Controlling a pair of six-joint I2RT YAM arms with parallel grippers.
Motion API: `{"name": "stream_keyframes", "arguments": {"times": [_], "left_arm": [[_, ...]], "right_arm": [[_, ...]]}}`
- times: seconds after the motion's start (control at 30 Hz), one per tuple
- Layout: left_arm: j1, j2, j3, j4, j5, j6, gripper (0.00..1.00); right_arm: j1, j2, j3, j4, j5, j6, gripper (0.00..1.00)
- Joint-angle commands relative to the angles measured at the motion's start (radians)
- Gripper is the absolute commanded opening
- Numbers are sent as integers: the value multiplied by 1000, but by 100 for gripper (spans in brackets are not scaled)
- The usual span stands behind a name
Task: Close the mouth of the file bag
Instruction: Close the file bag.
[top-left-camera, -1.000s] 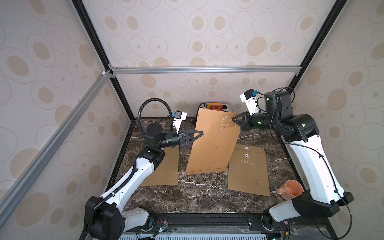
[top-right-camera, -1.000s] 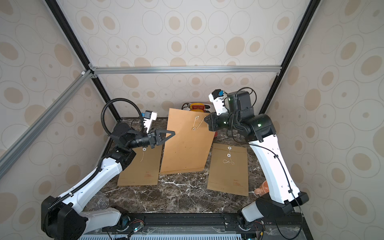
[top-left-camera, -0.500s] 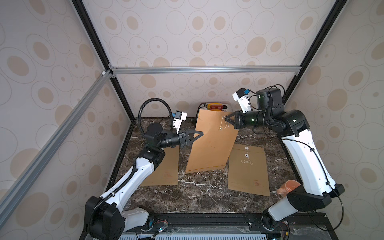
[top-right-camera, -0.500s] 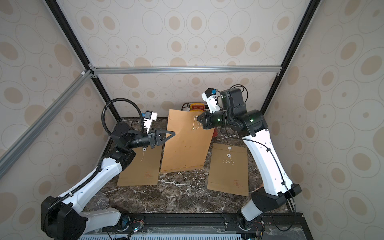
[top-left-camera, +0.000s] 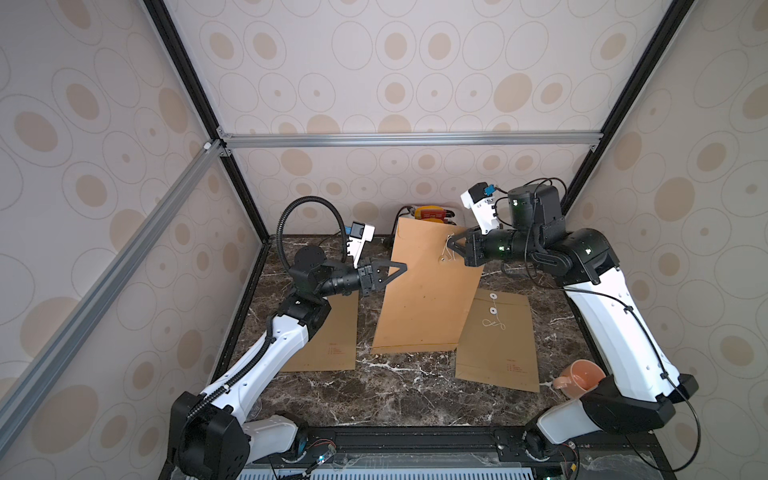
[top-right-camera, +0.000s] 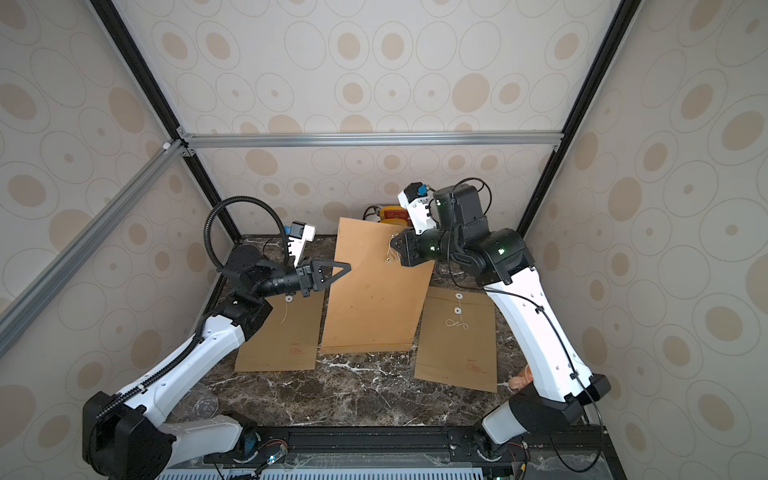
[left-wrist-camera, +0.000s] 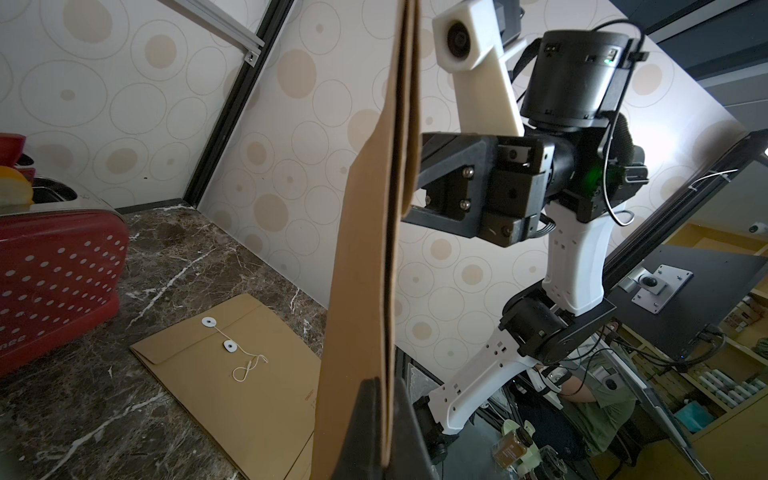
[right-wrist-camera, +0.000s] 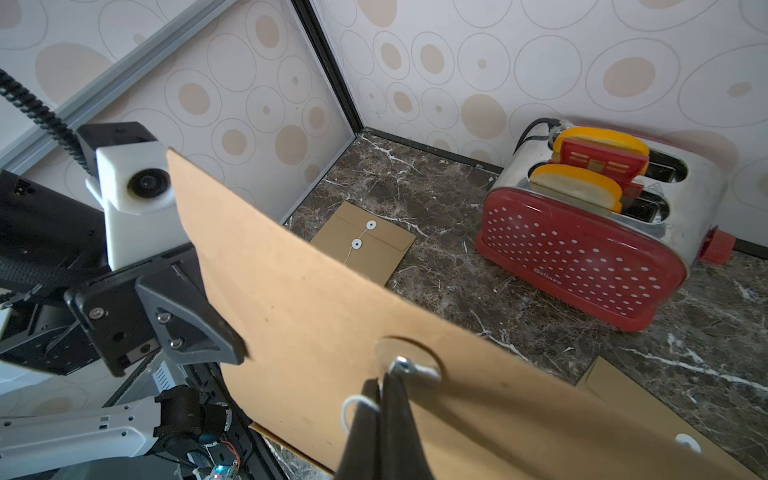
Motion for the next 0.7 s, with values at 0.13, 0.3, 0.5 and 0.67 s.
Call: {"name": "stream_keyframes", "arguments": {"times": [0.13,0.3,0.5,0.67], "left_arm": [[-12,-4,29,26,3,20,0],[-14,-3,29,26,3,18,0],[-17,-2,29,26,3,18,0],[-21,-3,29,26,3,20,0]], "right_arm": [[32,20,24,68,-37,16,0],[71,61,77,46,-26,9,0],[104,95,100,43,-7,7,0],[103,86,105,14,67,-16,0]]}}
